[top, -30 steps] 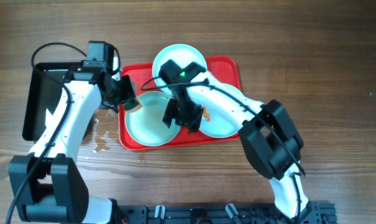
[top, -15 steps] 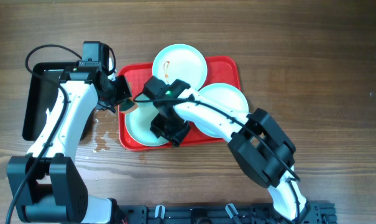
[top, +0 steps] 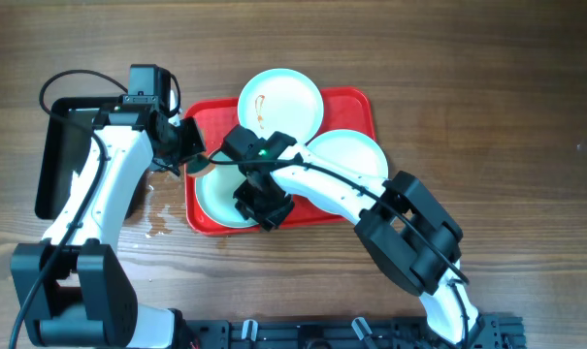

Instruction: Clean dirty plates on tray and stack at the side

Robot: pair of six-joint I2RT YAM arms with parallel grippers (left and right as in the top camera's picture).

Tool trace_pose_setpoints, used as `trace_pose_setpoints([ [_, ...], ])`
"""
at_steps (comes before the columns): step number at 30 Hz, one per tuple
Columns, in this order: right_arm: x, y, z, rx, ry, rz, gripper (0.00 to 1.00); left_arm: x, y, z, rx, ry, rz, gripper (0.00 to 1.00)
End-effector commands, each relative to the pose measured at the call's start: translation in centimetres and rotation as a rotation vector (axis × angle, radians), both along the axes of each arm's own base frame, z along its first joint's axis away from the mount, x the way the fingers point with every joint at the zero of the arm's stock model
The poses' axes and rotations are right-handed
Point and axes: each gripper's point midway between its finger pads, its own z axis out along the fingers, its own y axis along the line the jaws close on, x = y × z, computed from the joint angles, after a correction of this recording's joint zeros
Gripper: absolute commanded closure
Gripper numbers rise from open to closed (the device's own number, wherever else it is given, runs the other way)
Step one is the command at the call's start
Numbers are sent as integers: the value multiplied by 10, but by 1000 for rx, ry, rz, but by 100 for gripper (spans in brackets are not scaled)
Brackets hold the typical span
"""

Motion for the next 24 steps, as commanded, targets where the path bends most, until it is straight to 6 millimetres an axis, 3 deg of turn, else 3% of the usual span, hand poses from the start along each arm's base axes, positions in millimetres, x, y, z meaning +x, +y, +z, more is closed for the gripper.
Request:
trace_pose_setpoints([
  [1,6,-10,-7,-39,-52,23,72,3,2,5,6,-14,13,96],
  [3,9,-13,-8,-51,-73,40,80,3,2,5,6,-14,13,96],
  [5,11,-17,-9,-67,-76,36,79,3,2,5,6,-15,13,96],
  [8,14,-19,-9,-76,-89,32,70,3,2,5,6,-14,14,96],
  [11,17,-21,-10,-80,-108,57,70,3,2,5,6,-13,14,96],
  [16,20,-23,-11,-83,-132,93,81,3,2,5,6,-13,13,96],
  [18,23,-25,-11,-87,-150,119,96,3,2,5,6,-14,13,96],
  [24,34,-29,-11,-51,-208,273,96,3,1,5,3,-14,7,96],
])
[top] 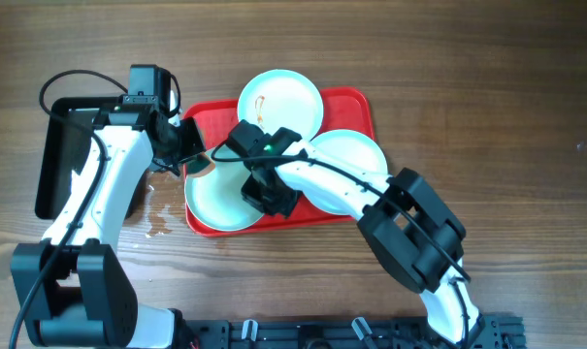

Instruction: Clean dirty plates on tray and stack at the side

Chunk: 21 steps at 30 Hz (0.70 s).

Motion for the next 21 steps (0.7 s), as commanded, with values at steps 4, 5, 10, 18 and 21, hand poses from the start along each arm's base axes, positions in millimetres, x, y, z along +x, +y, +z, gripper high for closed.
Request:
trace_pose_setpoints([
  [4,12,-14,-3,7,-77,250,96,3,-2,6,-14,-16,-2,96],
  [5,14,-15,-3,12,-84,273,96,3,-4,6,-25,-16,-10,96],
  [10,27,-21,-4,31,-130,396,96,1,-24,10,-115,-31,-141,96],
  [18,50,-45,-4,45,-170,540,96,-9,-27,7,-125,6,-166,96],
  [21,57,-51,-3,50,-167,513,96,-17,-30,3,-132,37,-166,96],
])
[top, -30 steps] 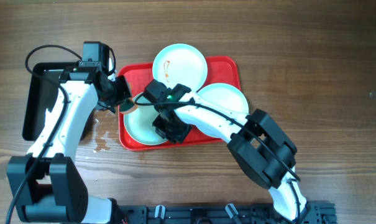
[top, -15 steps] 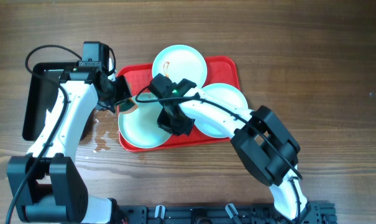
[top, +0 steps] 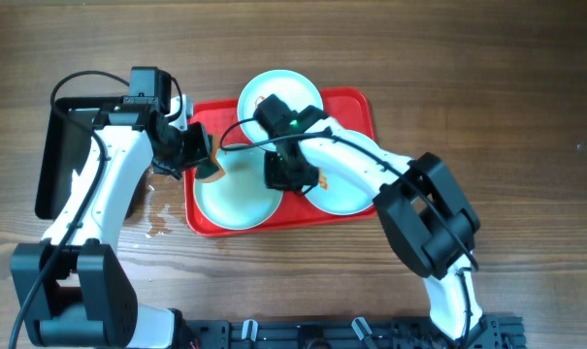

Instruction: Clean dirty plates on tray and stack at the side

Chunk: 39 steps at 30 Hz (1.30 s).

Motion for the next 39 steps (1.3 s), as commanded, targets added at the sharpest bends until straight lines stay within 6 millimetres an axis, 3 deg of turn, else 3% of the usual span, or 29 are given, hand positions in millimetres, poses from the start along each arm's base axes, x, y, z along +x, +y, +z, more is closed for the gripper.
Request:
trace_pose_setpoints([
  [1,8,-17,-3,-26,-21,36,96,-7,-11,-1,-34,15,-39,96],
  [8,8,-17,-3,-26,-19,29,96,-15,-50,-25,-102,37,-59,96],
  [13,3,-18,-3,-25,6,29,96,-10,-63,-35,-105,40,-58,96],
  [34,-1,-14,-3,-26,6,46,96,15,-76,-77,-150,40,-51,96],
  [39,-1,-15,-3,-28,9,43,96,15,-56,-87,-46,68,55,96],
])
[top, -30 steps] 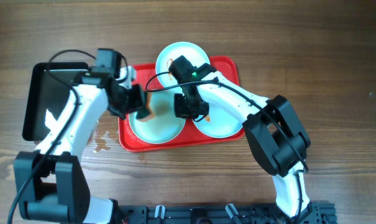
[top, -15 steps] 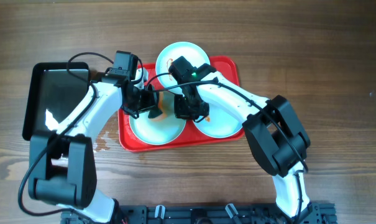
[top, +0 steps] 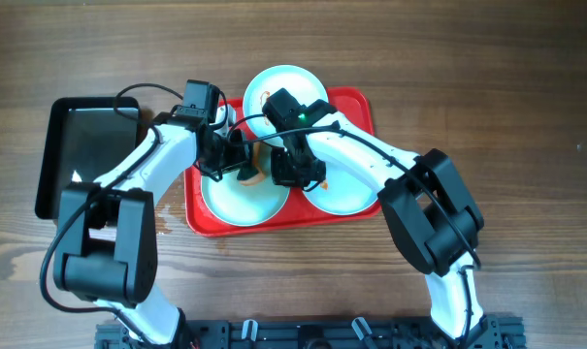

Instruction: Clean dirty plates on tray and stack at the side

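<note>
A red tray (top: 366, 107) holds three white plates. The far plate (top: 291, 85) carries a reddish smear. The near-left plate (top: 237, 199) lies under both grippers. The near-right plate (top: 349, 189) looks clean. My left gripper (top: 246, 171) is shut on a brownish sponge (top: 257, 175) and rests on the near-left plate's far part. My right gripper (top: 295, 173) sits at that plate's right rim and seems shut on it, though its fingertips are hidden under the wrist.
A black tray (top: 80, 145) lies on the wooden table left of the red tray. The right arm reaches across the near-right plate. The left arm crosses the red tray's left edge.
My left gripper moved right with the sponge, from the tray's left edge onto the near-left plate. The right gripper stayed at the plate's right rim. The plate shifted slightly right.
At first the near-left plate overhung the tray's left edge, with my right gripper on its near-right part and the left gripper at its left rim. Then the right gripper and plate stood further right, inside the tray. Now the sponge rests on that plate.
</note>
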Robot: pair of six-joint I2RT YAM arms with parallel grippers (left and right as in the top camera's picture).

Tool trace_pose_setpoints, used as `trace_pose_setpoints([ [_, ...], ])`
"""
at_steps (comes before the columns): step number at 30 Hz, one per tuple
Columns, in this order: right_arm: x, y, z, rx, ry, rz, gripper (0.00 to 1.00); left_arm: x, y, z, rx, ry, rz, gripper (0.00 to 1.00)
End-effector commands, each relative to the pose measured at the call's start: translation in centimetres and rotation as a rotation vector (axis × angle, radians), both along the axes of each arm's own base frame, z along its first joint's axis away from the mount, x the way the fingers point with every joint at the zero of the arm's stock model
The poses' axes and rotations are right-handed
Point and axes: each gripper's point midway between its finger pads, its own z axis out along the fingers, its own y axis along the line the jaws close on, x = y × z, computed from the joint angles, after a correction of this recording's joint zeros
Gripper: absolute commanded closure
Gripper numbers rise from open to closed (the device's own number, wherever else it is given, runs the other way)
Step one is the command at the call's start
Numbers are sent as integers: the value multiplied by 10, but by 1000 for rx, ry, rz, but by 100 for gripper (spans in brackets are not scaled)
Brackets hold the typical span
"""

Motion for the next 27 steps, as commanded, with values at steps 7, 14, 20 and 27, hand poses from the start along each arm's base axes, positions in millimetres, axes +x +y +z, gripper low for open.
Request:
trace_pose_setpoints([
  [7,-6,-3,-3,-24,8,4,96,-12,54,-22,267,92,208,96],
  [14,-6,-4,-3,-28,8,-7,96,-21,66,-20,273,152,308,96],
  [20,-3,-8,-4,-54,1,-50,96,-24,71,2,280,131,359,96],
  [27,-3,-8,-4,-54,1,-51,96,-20,57,40,222,29,361,96],
])
